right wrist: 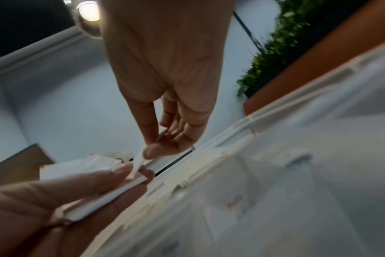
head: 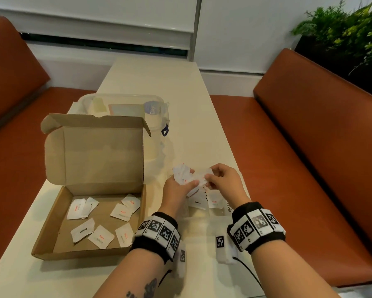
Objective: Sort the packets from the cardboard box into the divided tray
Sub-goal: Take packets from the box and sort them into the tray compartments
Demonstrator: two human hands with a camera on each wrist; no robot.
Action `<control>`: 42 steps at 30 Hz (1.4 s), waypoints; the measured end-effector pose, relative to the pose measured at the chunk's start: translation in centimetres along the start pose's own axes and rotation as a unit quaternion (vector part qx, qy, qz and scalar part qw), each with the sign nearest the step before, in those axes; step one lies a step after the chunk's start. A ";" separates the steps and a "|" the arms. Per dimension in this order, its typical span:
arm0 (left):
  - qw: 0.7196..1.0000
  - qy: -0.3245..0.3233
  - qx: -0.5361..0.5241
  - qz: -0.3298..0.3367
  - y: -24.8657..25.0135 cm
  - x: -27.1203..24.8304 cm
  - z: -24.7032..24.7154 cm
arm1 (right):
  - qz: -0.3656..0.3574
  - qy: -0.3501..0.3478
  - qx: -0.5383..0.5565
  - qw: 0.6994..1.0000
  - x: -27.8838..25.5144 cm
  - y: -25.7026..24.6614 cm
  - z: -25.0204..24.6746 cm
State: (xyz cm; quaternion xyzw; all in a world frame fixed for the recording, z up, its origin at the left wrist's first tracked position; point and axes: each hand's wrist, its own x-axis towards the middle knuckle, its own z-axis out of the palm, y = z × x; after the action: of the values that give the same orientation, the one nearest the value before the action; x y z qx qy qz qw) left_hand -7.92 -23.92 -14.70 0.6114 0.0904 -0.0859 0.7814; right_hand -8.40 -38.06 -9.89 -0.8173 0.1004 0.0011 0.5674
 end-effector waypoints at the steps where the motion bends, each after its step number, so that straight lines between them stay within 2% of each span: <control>1: 1.000 0.002 -0.003 0.001 0.0 0.1 0.0 | 0.017 -0.004 0.041 0.999 -0.1 0.2 0.0; 3: 1.000 0.004 -0.001 0.001 -0.1 0.2 -0.1 | 0.026 -0.018 0.020 0.999 -0.3 0.6 -0.1; 8: 1.000 -0.001 0.014 0.022 -0.2 0.2 0.0 | -0.031 -0.027 -0.163 0.986 -0.2 1.1 -1.6; 10: 1.000 0.008 0.007 0.028 -0.1 0.2 0.1 | -0.023 -0.021 -0.260 0.965 0.0 1.5 -2.8; 12: 0.999 0.009 0.000 0.034 -0.1 0.1 0.1 | -0.006 -0.045 -0.354 0.934 0.0 1.9 -3.6; 14: 0.999 0.009 -0.004 0.038 -0.1 0.2 0.1 | -0.001 -0.067 -0.395 0.916 -0.1 2.4 -3.6; 24: 0.999 0.012 -0.017 0.028 0.0 0.1 0.4 | -0.026 -0.058 -0.367 0.928 0.0 4.5 -1.9; 28: 0.999 0.010 -0.010 0.032 0.0 0.0 0.4 | -0.038 -0.041 -0.305 0.951 -0.3 5.3 -1.8; 42: 1.000 -0.001 -0.009 0.020 0.1 -0.1 0.7 | -0.025 -0.035 -0.326 0.944 -0.2 5.8 -1.4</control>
State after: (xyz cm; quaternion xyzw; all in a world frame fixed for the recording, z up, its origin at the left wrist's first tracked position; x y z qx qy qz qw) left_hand -7.92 -24.58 -14.39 0.6058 0.0777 -0.0702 0.7887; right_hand -9.74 -41.24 -14.78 -0.9592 0.0544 0.0484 0.2731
